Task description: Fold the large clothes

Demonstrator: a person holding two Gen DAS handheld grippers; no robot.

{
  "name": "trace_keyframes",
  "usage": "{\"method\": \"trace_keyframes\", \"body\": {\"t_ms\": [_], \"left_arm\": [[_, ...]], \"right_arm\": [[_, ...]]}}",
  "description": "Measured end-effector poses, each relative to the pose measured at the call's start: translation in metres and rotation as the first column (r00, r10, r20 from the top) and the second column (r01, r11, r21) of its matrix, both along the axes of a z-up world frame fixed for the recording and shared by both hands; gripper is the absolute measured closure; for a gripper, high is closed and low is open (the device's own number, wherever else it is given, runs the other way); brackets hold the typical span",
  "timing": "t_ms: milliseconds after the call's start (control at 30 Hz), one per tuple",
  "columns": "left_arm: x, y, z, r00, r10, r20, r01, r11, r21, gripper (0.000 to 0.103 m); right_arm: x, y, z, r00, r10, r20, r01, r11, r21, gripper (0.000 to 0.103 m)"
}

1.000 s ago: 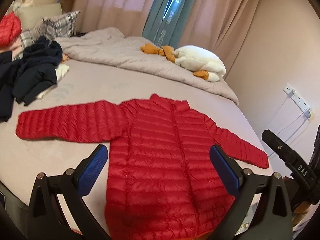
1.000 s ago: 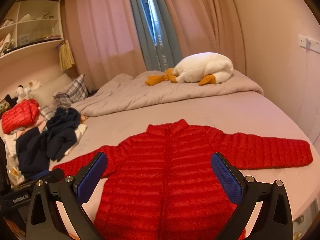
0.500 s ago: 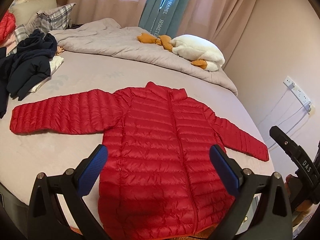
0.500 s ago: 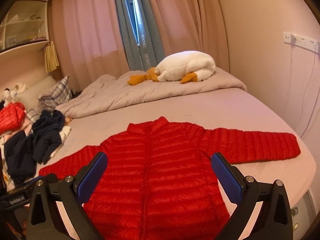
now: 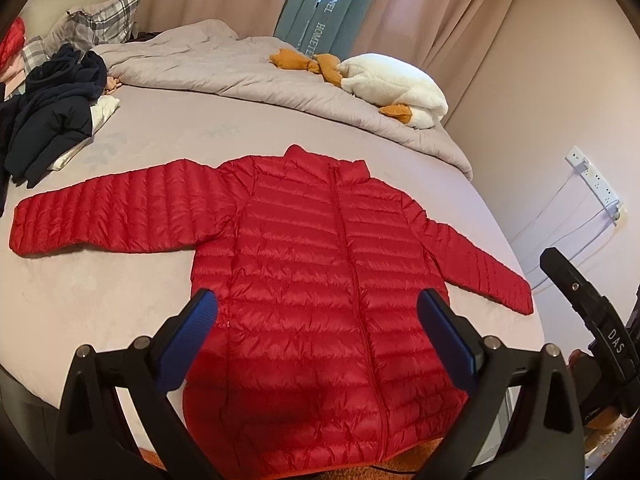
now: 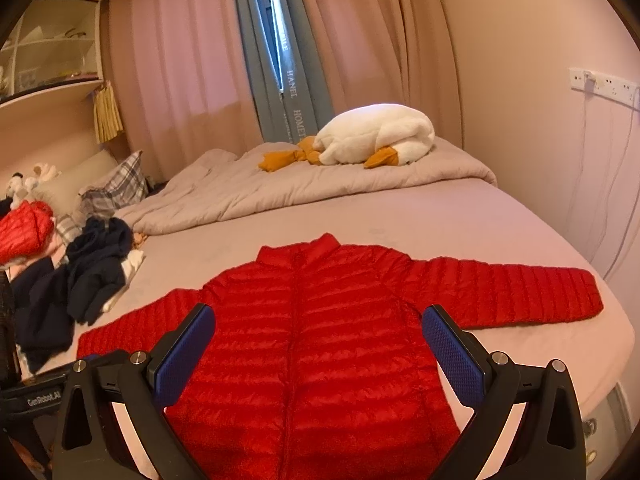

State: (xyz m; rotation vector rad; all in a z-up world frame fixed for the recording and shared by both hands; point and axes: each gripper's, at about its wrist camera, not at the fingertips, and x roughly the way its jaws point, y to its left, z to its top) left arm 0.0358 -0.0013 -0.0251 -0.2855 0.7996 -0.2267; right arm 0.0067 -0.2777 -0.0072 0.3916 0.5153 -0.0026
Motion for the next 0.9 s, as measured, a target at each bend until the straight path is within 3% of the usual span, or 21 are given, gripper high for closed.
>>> {"method": "trace_keyframes", "body": {"t_ms": [200, 367, 900], "left_arm": [[-0.002, -0.007, 0.001, 1.000, 0.003, 0.006, -0.003, 1.000, 0.030, 0.004], [-0.007, -0.016, 0.002, 0.999, 0.007, 0.035, -0.011, 0.993, 0.114, 0.006], [-0.002, -0.015, -0.006, 0.999, 0.017, 0.030, -0.021, 0.989, 0.147, 0.005]], "right_arm": [[-0.001, 0.004, -0.002, 0.999, 0.035, 0.007, -0.035, 0.999, -0.001, 0.000], [0.000, 0.005, -0.007, 0.998, 0.061, 0.004, -0.061, 0.998, 0.021, 0.000], [0.006, 0.020, -0.005, 0.994, 0.109, -0.005, -0.109, 0.994, 0.020, 0.000]]}}
